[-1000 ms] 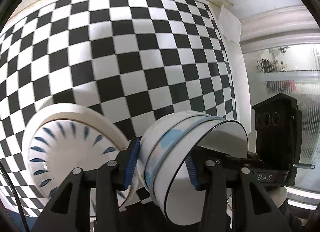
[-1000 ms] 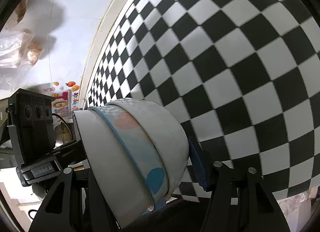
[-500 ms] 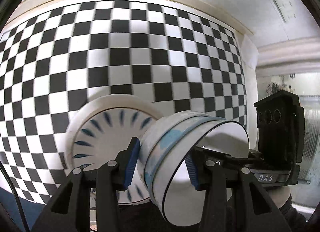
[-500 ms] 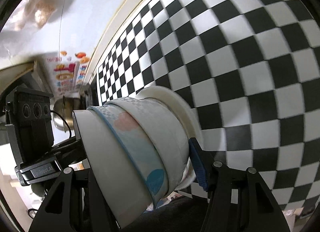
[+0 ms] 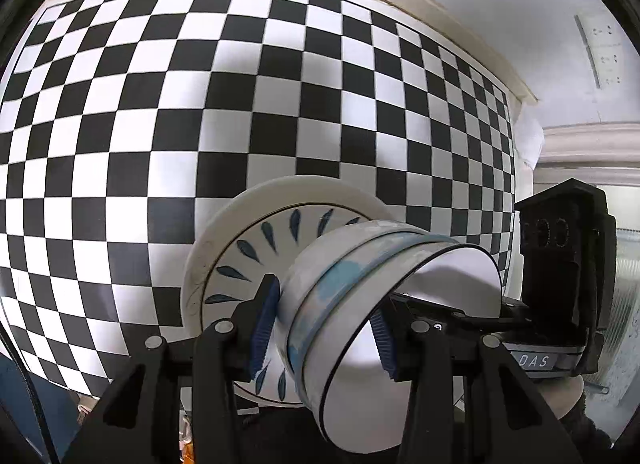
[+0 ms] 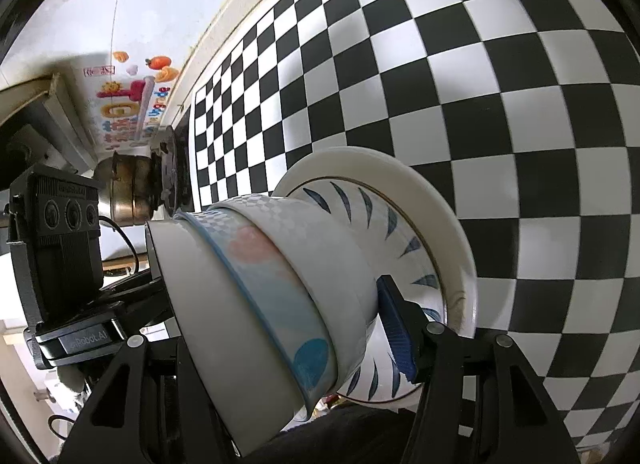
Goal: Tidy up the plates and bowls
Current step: 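Carry the bowl stack over the plate stack with both grippers, then lower the bowl stack onto the plates and open both grippers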
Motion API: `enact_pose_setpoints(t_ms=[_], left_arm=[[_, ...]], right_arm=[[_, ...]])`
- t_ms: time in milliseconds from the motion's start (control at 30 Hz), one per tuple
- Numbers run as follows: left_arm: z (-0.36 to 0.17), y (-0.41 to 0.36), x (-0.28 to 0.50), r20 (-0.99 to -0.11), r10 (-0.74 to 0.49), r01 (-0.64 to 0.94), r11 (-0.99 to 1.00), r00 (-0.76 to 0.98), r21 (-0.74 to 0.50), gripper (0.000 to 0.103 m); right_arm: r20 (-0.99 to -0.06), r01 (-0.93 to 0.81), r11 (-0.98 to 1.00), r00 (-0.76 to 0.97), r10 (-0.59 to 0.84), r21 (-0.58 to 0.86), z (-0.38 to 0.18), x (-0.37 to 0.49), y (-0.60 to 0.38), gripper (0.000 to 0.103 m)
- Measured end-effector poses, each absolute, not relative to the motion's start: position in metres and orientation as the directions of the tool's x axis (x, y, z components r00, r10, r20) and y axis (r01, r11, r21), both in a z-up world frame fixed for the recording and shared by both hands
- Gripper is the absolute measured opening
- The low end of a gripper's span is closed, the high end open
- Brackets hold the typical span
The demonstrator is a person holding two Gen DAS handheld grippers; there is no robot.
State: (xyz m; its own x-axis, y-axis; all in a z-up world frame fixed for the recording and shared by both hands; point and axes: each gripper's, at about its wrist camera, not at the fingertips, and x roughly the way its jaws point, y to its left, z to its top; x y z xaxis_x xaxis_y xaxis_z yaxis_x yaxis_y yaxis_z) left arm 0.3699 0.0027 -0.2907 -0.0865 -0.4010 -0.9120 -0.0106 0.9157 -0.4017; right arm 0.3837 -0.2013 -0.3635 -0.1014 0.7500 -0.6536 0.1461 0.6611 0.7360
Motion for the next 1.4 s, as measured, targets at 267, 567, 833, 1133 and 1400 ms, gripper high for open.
enact_pose_setpoints(t_ms=[267,567,833,1133,1400], left_arm=[[-0.303,0.010,0.368,-0.910,-0.403,-0.028,0.915,-0.100,-0.402,0.040],[-0.316,0.011,0.364,-0.912,-0.391,-0.040,0.920,-0.124,-0.389,0.040],[-0.322,0.009,0.360,-0.914,-0.381,-0.045,0.925,-0.137,-0.378,0.040],[-0.316,0.006,0.354,-0.936,-0.339,-0.032,0.941,-0.097,-0.338,0.040],[-0.285,0.006,0.339,-0.971,-0.240,0.008,0.971,0.003,-0.240,0.042]], right_arm=[[-0.662,0.146,0.673,-0.123,0.739,0.725,-0.373,0.385,-0.189,0.060],[-0.676,0.149,0.689,-0.137,0.724,0.709,-0.381,0.385,-0.184,0.060],[-0.687,0.146,0.701,-0.141,0.713,0.698,-0.386,0.386,-0.185,0.060],[-0.714,0.118,0.725,-0.124,0.689,0.679,-0.378,0.383,-0.186,0.058],[-0.814,0.012,0.814,-0.032,0.581,0.581,-0.335,0.371,-0.197,0.059]])
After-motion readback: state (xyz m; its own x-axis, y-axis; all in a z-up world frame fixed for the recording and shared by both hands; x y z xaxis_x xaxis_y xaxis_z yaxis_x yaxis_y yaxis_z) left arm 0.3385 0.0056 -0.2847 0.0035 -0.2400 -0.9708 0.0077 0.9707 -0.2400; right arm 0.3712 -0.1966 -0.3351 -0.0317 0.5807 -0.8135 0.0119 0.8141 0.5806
